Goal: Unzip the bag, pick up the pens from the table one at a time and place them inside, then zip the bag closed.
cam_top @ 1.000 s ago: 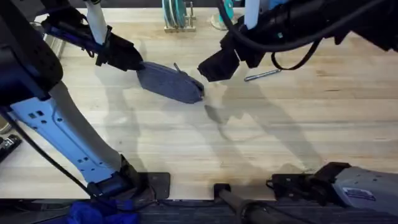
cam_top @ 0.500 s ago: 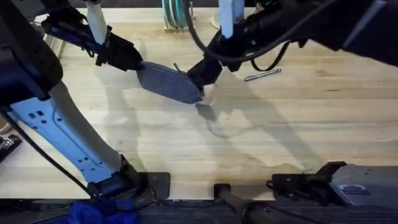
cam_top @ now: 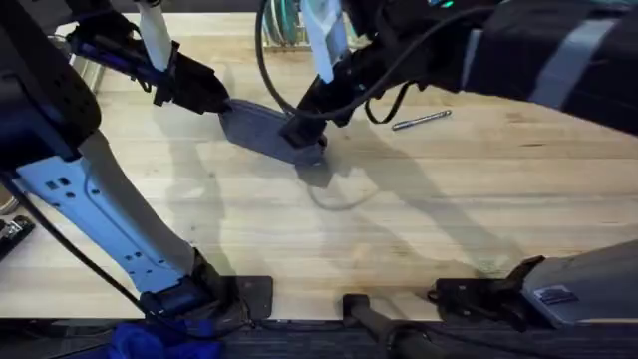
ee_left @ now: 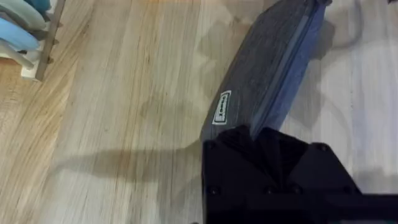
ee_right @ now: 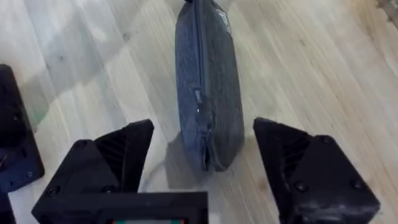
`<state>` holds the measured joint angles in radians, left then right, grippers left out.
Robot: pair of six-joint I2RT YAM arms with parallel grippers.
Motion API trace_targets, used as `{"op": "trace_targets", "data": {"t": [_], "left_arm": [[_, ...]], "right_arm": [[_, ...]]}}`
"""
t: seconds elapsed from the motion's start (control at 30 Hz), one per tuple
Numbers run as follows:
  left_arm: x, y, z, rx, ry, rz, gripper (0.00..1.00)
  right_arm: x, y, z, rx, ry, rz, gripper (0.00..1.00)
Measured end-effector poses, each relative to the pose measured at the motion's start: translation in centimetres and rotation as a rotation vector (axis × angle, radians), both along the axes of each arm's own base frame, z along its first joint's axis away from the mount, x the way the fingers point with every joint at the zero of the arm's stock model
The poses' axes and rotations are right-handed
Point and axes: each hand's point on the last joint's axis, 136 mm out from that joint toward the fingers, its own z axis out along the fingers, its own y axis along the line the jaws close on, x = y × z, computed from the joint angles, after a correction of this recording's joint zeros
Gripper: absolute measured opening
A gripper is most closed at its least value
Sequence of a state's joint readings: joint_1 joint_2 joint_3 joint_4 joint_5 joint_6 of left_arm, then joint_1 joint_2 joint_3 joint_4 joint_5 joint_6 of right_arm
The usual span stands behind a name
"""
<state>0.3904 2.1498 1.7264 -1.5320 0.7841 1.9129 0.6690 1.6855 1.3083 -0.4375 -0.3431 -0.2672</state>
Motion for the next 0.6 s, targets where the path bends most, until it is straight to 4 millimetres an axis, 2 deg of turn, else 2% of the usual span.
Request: {"op": "trace_targets", "data": {"t": [0.17, 0.37, 0.43, 0.53, 0.6], "left_arm": [[0.0, 0.0, 0.0, 0.000, 0.000, 0.000, 0.042], [0.0, 0.0, 0.0, 0.000, 0.000, 0.000, 0.042], [0.0, 0.0, 0.0, 0.000, 0.000, 0.000, 0.042], [0.0, 0.0, 0.0, 0.000, 0.001, 0.000, 0.042], [0.0, 0.0, 0.0, 0.000, 0.001, 0.000, 0.042]], "right_arm": [[0.4, 0.8, -1.2, -0.003, -0.002, 0.009, 0.956], [0.9, 1.1, -2.5, -0.014, 0.006, 0.007, 0.881], [1.0, 1.1, -3.1, -0.021, 0.015, 0.007, 0.821], [1.0, 1.2, -3.3, -0.024, 0.018, 0.006, 0.655], [1.0, 1.2, -3.3, -0.022, 0.016, 0.007, 0.591]]}}
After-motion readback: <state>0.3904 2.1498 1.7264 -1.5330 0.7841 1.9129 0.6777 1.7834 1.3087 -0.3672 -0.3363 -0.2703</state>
